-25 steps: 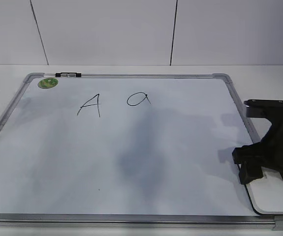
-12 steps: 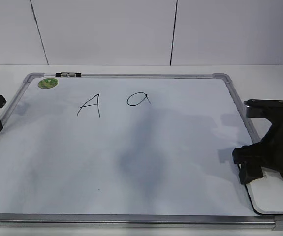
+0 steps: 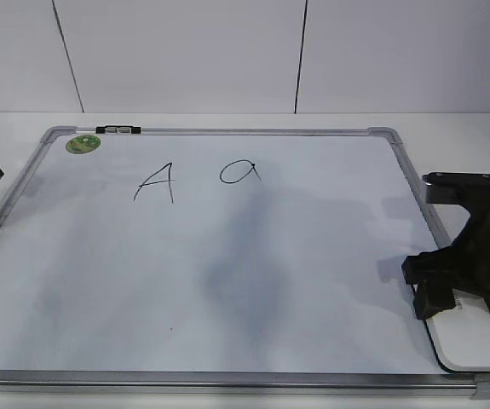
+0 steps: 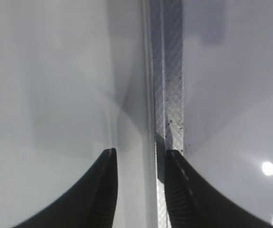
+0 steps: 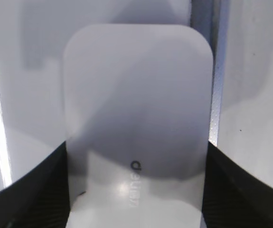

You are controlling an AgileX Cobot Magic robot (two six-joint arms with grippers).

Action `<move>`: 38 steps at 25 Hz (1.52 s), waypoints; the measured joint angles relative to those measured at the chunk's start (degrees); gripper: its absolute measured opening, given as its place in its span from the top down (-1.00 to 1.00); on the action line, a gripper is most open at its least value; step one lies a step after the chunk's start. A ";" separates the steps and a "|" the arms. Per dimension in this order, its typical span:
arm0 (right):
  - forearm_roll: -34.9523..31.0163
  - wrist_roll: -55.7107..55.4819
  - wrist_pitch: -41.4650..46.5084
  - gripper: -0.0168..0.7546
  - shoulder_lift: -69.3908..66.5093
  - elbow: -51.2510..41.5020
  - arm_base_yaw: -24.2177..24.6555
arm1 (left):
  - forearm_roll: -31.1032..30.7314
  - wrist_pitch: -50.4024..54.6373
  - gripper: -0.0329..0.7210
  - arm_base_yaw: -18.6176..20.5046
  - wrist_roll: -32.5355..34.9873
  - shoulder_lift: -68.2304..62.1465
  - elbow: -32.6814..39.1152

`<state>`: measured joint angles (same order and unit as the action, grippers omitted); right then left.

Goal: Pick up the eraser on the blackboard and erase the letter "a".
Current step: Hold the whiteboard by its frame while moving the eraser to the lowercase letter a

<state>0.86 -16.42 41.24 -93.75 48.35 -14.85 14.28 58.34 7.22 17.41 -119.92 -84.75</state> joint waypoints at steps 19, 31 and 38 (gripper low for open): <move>0.00 0.00 0.00 -0.47 0.00 0.00 0.00 | 2.64 0.79 0.70 0.00 0.98 -1.35 -0.49; 0.00 0.00 1.50 -0.47 -0.19 1.26 0.00 | 2.89 0.88 0.86 0.00 0.87 -1.34 -0.60; 0.87 0.00 7.41 -0.47 0.23 6.74 0.00 | 3.12 1.01 0.86 0.00 0.87 -1.34 -0.60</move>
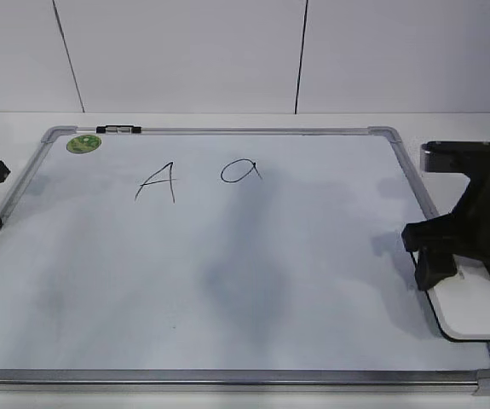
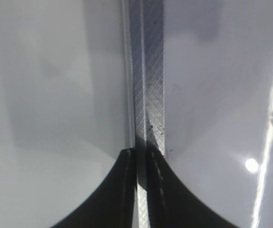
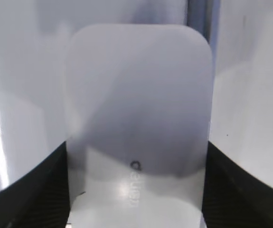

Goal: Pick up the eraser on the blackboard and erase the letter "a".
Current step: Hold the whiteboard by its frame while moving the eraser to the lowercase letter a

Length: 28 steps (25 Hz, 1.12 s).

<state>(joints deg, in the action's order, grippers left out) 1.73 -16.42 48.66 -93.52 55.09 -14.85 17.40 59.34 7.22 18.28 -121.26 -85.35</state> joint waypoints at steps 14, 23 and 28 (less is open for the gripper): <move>-1.73 4.57 5.77 -0.47 1.11 10.19 -0.13 | -0.12 0.34 0.86 0.00 0.00 0.00 0.00; -1.73 6.72 11.71 -0.47 -6.01 24.84 -5.40 | -0.23 0.44 0.86 0.00 -0.09 0.00 -0.08; -1.37 8.70 14.79 -0.47 -13.02 35.58 -8.09 | -0.33 0.44 0.86 0.00 -0.21 0.00 -0.08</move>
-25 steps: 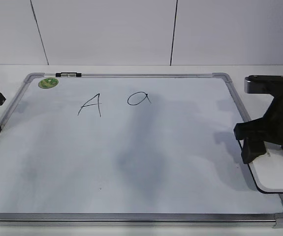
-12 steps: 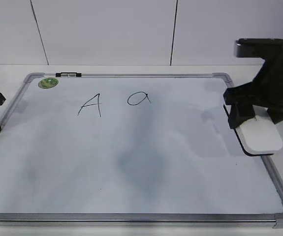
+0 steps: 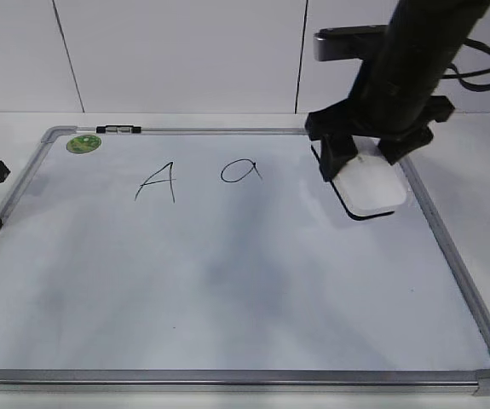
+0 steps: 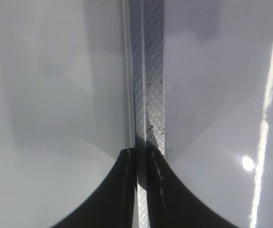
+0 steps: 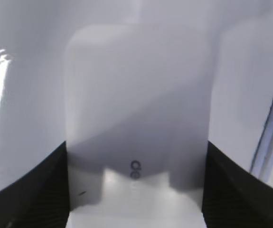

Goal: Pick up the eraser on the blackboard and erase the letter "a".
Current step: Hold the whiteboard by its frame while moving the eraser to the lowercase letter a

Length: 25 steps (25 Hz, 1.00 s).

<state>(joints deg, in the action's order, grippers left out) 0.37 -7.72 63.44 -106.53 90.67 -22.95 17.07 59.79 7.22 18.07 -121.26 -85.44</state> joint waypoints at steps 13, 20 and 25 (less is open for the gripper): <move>0.21 0.76 1.64 -0.47 -15.72 17.79 -1.70 | 0.00 0.00 0.86 0.00 0.00 0.00 0.00; -1.06 0.76 -1.02 -0.47 -19.81 20.42 -1.70 | 0.00 0.00 0.86 0.00 0.00 0.00 0.00; -1.52 0.76 -6.15 -0.47 -20.26 20.51 -1.70 | 0.00 0.00 0.86 0.00 0.00 0.00 0.00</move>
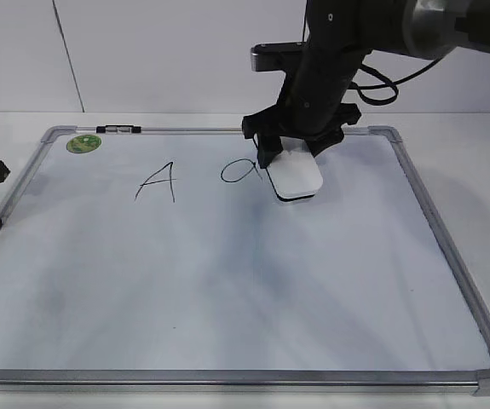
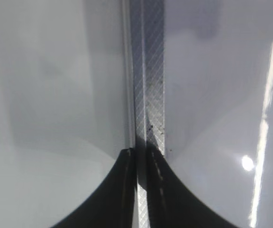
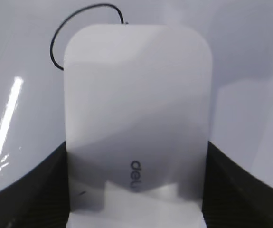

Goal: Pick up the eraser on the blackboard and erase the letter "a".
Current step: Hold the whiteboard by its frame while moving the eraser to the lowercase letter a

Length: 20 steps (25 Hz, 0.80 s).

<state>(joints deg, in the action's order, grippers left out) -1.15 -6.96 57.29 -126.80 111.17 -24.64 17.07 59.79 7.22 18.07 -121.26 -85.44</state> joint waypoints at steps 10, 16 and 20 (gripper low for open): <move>-0.14 0.00 -4.11 -0.47 -1.25 0.11 0.00 | 0.00 0.00 0.86 0.00 0.00 0.00 0.00; -0.18 0.12 -3.96 -0.47 -4.70 3.70 0.00 | 0.00 0.10 0.86 0.00 0.00 0.00 0.00; -0.27 0.12 -2.69 -0.47 -6.28 6.97 -0.13 | 0.00 0.10 0.86 0.00 0.00 0.00 0.00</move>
<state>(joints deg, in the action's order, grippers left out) -1.43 -6.84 54.60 -133.08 118.14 -24.77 17.07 59.89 7.22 18.07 -121.26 -85.44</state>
